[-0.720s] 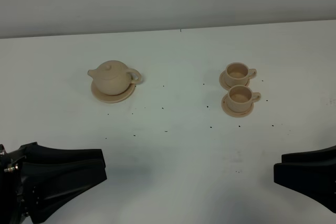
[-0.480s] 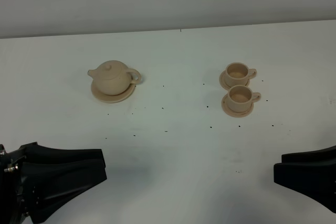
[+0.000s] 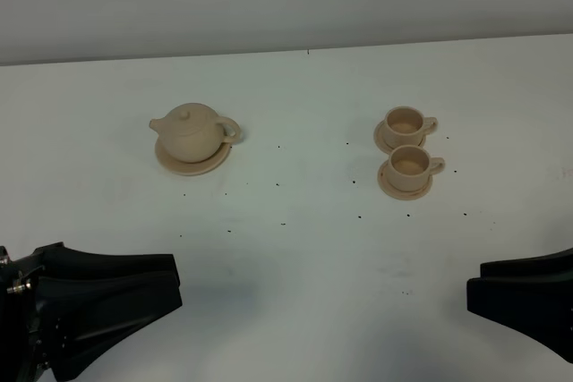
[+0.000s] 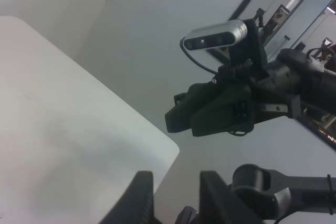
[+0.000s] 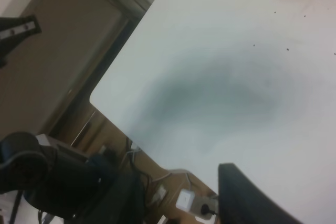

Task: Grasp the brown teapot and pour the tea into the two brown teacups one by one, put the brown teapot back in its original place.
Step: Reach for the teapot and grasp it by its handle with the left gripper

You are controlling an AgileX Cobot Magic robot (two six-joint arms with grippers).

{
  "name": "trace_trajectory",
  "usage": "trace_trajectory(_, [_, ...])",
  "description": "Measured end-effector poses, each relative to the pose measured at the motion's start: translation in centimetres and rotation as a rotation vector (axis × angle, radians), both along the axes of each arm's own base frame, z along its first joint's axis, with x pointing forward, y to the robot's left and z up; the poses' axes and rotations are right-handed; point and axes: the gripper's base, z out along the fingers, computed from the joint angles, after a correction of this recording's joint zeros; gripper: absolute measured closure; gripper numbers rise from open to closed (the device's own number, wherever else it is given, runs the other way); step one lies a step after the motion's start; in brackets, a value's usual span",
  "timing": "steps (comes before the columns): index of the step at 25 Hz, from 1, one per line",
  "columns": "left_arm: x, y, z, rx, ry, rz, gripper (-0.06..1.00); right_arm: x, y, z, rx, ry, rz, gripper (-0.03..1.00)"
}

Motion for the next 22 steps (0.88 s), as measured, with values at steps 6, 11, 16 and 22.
trace_trajectory(6, [0.1,0.0,0.0,0.003,0.0,0.008,0.71,0.2,-0.1,0.0,-0.002,-0.006,-0.018,0.61])
trace_trajectory(11, [0.5,0.2,-0.1,0.018,-0.003,0.056,0.71,0.2,-0.1,0.0,-0.001,-0.007,-0.023,0.61])
trace_trajectory(16, [0.9,0.4,-0.3,0.034,0.0,0.111,0.71,0.6,-0.3,-0.1,-0.031,-0.045,-0.057,0.61])
trace_trajectory(22, [1.1,0.5,-0.3,0.035,0.012,0.128,0.71,0.8,-0.8,-0.6,-0.149,-0.056,-0.072,0.61])
